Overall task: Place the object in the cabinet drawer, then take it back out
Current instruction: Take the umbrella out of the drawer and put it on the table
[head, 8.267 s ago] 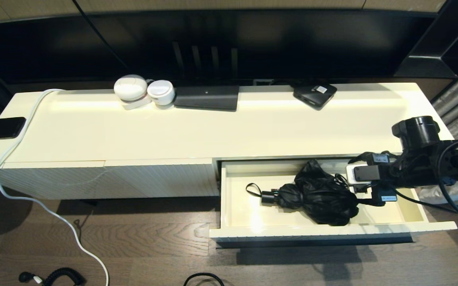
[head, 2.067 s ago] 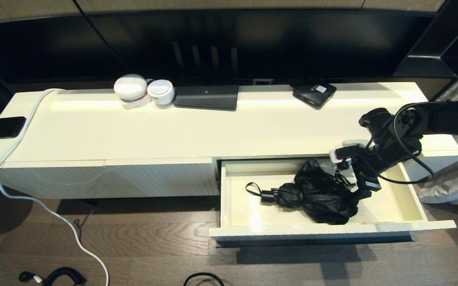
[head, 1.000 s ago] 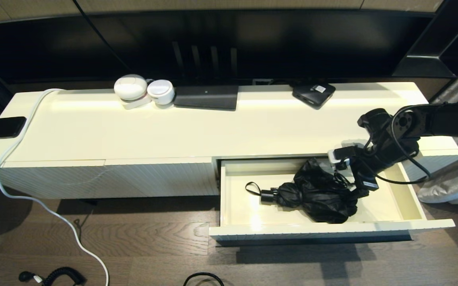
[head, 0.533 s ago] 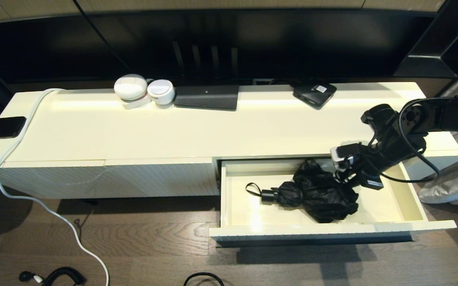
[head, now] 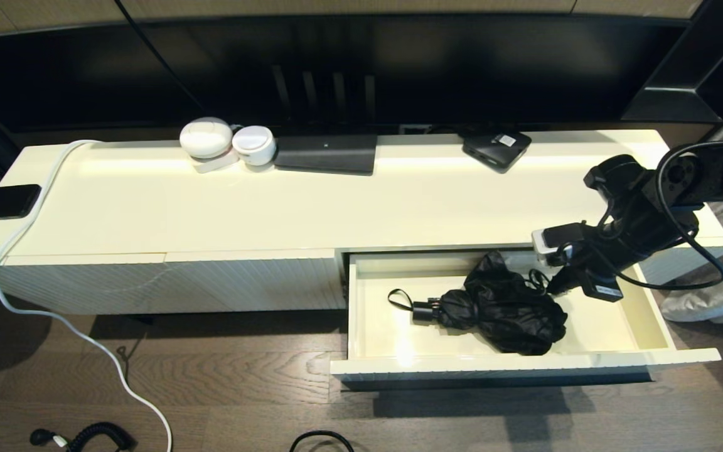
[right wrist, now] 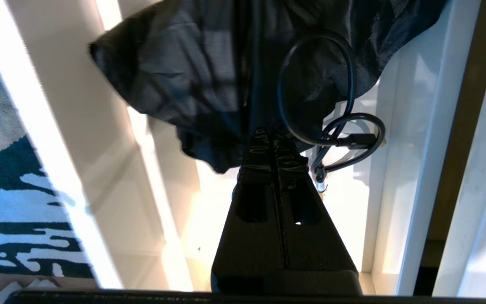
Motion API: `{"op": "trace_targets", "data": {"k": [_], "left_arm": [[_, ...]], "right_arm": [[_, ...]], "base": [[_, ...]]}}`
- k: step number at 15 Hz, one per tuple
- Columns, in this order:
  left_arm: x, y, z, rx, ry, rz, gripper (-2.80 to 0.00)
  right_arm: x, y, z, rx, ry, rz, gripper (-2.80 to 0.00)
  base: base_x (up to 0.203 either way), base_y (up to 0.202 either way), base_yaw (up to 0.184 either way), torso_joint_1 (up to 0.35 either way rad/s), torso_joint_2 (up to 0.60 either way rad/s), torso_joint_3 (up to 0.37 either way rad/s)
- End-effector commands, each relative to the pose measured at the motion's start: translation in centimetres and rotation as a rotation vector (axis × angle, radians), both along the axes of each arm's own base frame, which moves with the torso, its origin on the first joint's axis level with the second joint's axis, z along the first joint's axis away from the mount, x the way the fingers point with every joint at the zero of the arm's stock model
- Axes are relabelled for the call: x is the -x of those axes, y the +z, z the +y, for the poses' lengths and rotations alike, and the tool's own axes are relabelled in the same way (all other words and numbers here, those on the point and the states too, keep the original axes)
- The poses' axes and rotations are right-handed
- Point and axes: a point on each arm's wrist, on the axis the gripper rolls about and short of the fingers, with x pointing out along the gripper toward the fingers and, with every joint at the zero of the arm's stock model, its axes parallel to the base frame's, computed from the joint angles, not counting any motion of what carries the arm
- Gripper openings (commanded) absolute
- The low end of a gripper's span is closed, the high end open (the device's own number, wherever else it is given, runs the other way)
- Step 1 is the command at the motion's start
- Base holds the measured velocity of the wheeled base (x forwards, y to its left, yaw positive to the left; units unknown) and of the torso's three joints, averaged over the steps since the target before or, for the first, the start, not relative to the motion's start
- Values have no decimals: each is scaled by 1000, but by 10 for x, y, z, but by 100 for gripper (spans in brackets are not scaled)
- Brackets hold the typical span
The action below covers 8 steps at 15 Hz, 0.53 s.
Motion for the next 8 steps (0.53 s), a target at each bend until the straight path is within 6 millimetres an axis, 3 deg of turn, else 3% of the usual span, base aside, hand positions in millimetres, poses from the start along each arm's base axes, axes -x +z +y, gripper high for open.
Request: {"op": "trace_targets", "data": {"k": [1,8], "left_arm": [[0,0,0,-1,0,-1,-280],[0,0,0,-1,-1,1,-280]], "right_arm": [[12,9,0,1,9,-12,-280],[50,23,3,-2,21,-9,-280]], "base": [[0,0,0,0,0,0],[0,0,0,0,0,0]]}}
